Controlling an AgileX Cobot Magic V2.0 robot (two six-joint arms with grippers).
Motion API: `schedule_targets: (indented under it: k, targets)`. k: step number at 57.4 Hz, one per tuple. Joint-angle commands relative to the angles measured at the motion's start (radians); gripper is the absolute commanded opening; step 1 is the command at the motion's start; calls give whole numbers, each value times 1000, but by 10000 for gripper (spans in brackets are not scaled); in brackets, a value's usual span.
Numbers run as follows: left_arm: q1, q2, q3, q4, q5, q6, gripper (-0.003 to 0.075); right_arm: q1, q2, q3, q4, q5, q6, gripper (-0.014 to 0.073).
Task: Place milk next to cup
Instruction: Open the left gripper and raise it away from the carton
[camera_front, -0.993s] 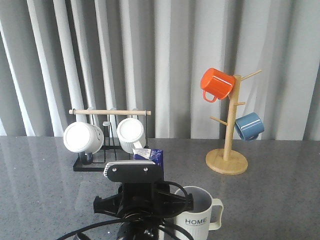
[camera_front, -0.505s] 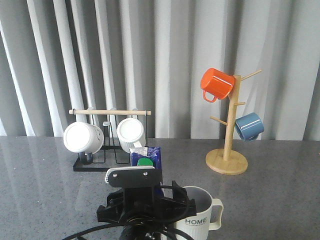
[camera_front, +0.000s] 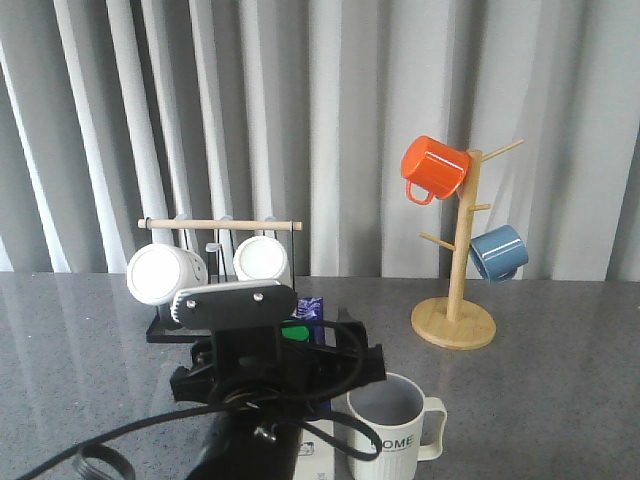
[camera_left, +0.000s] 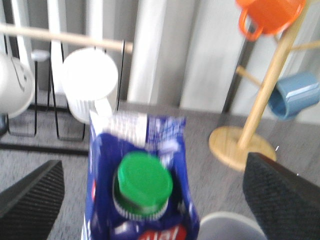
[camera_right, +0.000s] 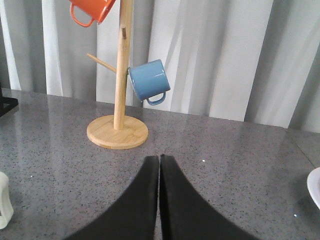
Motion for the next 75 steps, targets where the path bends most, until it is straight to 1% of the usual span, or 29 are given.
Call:
schedule_targets:
  k: [1, 5, 8, 11, 13, 15, 17, 18, 19, 20, 21, 22, 23, 35, 49, 52, 56, 59, 63, 66, 67, 69, 72, 75]
  targets:
    - [-4, -100, -23, 69, -46, 8, 697, -7, -3, -24, 4, -62, -10, -6]
    - [-4, -142, -23, 69, -50, 15, 687, -7, -3, -24, 4, -62, -10, -6]
    - [-4, -173, -23, 73, -50, 55, 662, -7, -3, -24, 4, -62, -10, -6]
    - [-4, -209, -23, 87, -49, 117, 599, -7, -3, -24, 4, -62, -10, -6]
    - [-4, -232, -23, 89, -48, 160, 536, -7, -3, -24, 4, -62, -10, -6]
    - [-4, -256, -23, 91, -42, 201, 452, -7, -3, -24, 4, -62, -10, -6]
    - [-4, -284, -23, 90, -32, 242, 321, -7, -3, -24, 4, -62, -10, -6]
    - [-4, -294, -23, 90, -27, 252, 274, -7, -3, -24, 4, -62, -10, -6]
    - [-4, -308, -23, 87, -21, 264, 197, -7, -3, -24, 4, -62, -10, -6]
    - [-4, -318, -23, 85, -18, 269, 143, -7, -3, -24, 4, -62, -10, -6]
    - [-4, -333, -23, 82, -15, 270, 63, -7, -3, -24, 4, -62, -10, -6]
    - [-4, -343, -23, 78, -14, 270, 10, -7, -3, -24, 4, -62, -10, -6]
    - [-4, -357, -23, 74, -13, 275, -10, -7, -3, -24, 4, -62, -10, -6]
    - [-4, -477, -23, 43, -28, 275, -8, -7, -3, -24, 4, -62, -10, -6]
    - [-4, -539, -23, 42, -27, 271, -7, -7, -3, -24, 4, -62, -10, -6]
    - [-4, -549, -24, 47, -3, 243, -7, -7, -3, -24, 4, -62, -10, -6]
    - [-4, -563, -38, 100, 43, 203, -7, -7, -3, -24, 4, -62, -10, -6]
    - [-4, -578, -63, 150, 121, 180, -7, -7, -3, -24, 4, -62, -10, -6]
    - [-4, -605, -92, 204, 295, 159, -7, -7, -3, -24, 4, -62, -10, -6]
    - [-4, -619, -117, 268, 449, 158, -7, -7, -3, -24, 4, -62, -10, -6]
    - [-4, -620, -121, 289, 483, 158, -7, -7, -3, -24, 4, -62, -10, -6]
    - [-4, -620, -132, 357, 556, 158, -7, -7, -3, -24, 4, -62, -10, -6]
    - [-4, -617, -139, 505, 664, 143, -7, -7, -3, -24, 4, -62, -10, -6]
    - [2, -629, -129, 633, 722, 92, -7, -7, -3, -24, 4, -61, -10, -6]
